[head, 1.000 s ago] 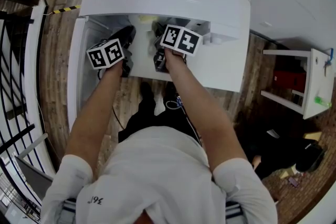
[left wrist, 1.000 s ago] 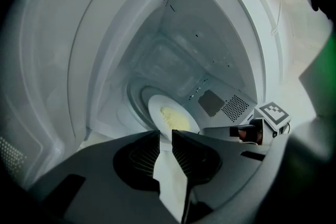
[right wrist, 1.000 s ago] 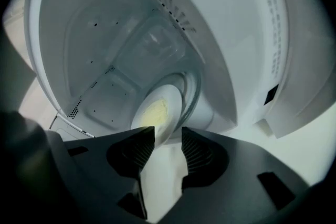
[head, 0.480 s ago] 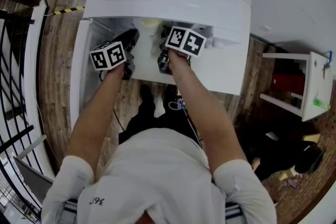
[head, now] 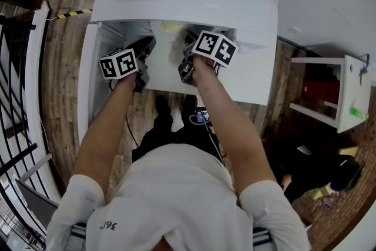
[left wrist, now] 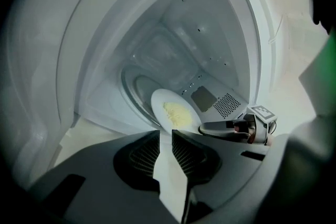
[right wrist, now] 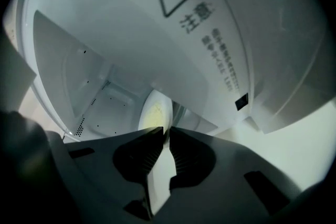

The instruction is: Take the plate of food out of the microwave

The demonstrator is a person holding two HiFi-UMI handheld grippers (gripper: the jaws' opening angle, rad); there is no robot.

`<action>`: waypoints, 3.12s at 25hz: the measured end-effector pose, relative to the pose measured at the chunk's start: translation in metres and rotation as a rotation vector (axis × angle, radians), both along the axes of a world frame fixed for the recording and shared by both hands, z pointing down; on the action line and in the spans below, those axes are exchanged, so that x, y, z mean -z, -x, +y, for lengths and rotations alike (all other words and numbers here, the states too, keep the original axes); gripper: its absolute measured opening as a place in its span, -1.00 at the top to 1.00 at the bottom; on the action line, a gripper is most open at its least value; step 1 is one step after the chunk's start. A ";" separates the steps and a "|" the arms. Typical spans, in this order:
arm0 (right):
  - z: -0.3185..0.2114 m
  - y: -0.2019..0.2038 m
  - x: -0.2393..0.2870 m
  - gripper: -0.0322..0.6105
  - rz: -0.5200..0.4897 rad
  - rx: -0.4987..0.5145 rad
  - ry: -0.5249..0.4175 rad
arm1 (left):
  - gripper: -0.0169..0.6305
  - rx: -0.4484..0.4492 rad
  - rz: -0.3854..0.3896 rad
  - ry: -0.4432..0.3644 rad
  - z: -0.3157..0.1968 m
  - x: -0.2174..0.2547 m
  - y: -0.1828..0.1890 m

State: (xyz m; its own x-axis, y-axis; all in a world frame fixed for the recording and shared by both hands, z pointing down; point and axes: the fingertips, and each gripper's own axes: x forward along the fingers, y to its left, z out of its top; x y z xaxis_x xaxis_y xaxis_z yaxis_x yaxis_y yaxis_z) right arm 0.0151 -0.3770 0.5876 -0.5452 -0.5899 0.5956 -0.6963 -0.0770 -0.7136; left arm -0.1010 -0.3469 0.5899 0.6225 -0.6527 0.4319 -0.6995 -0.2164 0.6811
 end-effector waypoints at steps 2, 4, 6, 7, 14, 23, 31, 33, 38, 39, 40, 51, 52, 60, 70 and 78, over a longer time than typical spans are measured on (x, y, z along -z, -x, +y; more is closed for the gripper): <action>0.001 -0.003 0.000 0.77 -0.023 -0.014 0.010 | 0.78 -0.011 0.025 0.007 0.000 -0.001 -0.002; 0.003 -0.004 0.000 0.78 -0.045 -0.021 0.021 | 0.78 -0.024 0.047 0.011 -0.002 -0.001 -0.006; 0.006 -0.005 0.000 0.78 -0.066 -0.023 0.029 | 0.74 -0.037 0.074 0.016 -0.002 -0.001 -0.011; 0.008 -0.005 0.000 0.78 -0.075 -0.023 0.032 | 0.68 -0.040 0.087 0.018 -0.002 0.000 -0.013; 0.018 -0.014 0.000 0.79 -0.138 -0.042 0.056 | 0.67 -0.055 0.118 0.009 -0.002 -0.001 -0.017; 0.025 -0.023 -0.009 0.79 -0.162 -0.048 0.082 | 0.67 -0.040 0.239 0.023 -0.003 0.000 -0.030; 0.030 -0.023 -0.007 0.79 -0.160 -0.017 0.087 | 0.68 -0.037 0.213 0.012 -0.011 0.002 -0.027; 0.030 -0.024 -0.007 0.79 -0.158 -0.012 0.085 | 0.68 -0.037 0.211 0.013 -0.010 0.002 -0.028; 0.033 -0.026 -0.002 0.79 -0.133 0.009 0.060 | 0.73 -0.027 0.223 0.015 -0.005 0.005 -0.029; 0.033 -0.026 -0.001 0.79 -0.130 0.011 0.057 | 0.73 -0.025 0.223 0.012 -0.005 0.006 -0.029; 0.034 -0.026 -0.001 0.79 -0.130 0.012 0.054 | 0.73 -0.025 0.222 0.010 -0.004 0.007 -0.030; 0.046 -0.030 0.010 0.79 -0.137 0.038 0.028 | 0.74 -0.014 0.221 -0.014 0.012 0.021 -0.034; 0.048 -0.031 0.012 0.79 -0.131 0.045 0.020 | 0.74 -0.015 0.222 -0.017 0.014 0.023 -0.035; 0.064 -0.036 0.029 0.79 -0.146 0.052 -0.010 | 0.74 -0.031 0.230 -0.043 0.032 0.043 -0.040; 0.089 -0.043 0.043 0.79 -0.154 0.051 0.001 | 0.74 -0.043 0.233 -0.026 0.060 0.056 -0.047; 0.108 -0.051 0.056 0.79 -0.154 0.057 0.008 | 0.74 -0.056 0.222 -0.028 0.080 0.070 -0.055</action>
